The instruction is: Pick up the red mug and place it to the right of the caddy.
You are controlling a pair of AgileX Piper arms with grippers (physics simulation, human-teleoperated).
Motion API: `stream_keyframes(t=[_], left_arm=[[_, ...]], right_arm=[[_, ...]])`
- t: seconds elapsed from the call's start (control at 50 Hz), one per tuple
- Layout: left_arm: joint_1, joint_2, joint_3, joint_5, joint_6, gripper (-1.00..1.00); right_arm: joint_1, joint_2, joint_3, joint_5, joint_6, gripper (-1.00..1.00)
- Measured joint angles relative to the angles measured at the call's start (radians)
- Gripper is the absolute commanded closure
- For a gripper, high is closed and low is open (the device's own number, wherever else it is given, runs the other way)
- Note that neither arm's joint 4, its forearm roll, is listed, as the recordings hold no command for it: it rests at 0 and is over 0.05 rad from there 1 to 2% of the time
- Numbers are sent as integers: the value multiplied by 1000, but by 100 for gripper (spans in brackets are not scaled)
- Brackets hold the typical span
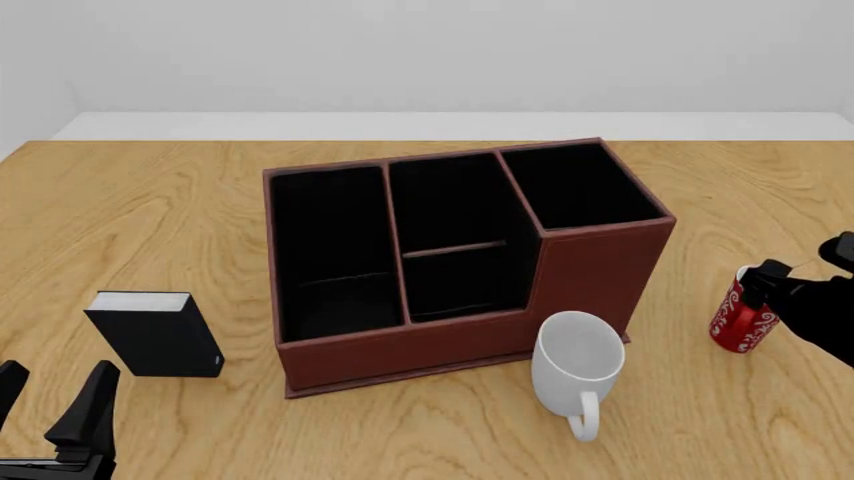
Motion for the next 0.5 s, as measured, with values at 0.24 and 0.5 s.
stream_keyframes(t=[0.24, 0.5], left_arm=[[0, 0, 0, 0, 0, -100], [0, 0, 0, 0, 0, -100]], right_arm=[[3, 49, 3, -30, 5, -100], [3, 92, 13, -60, 17, -100]])
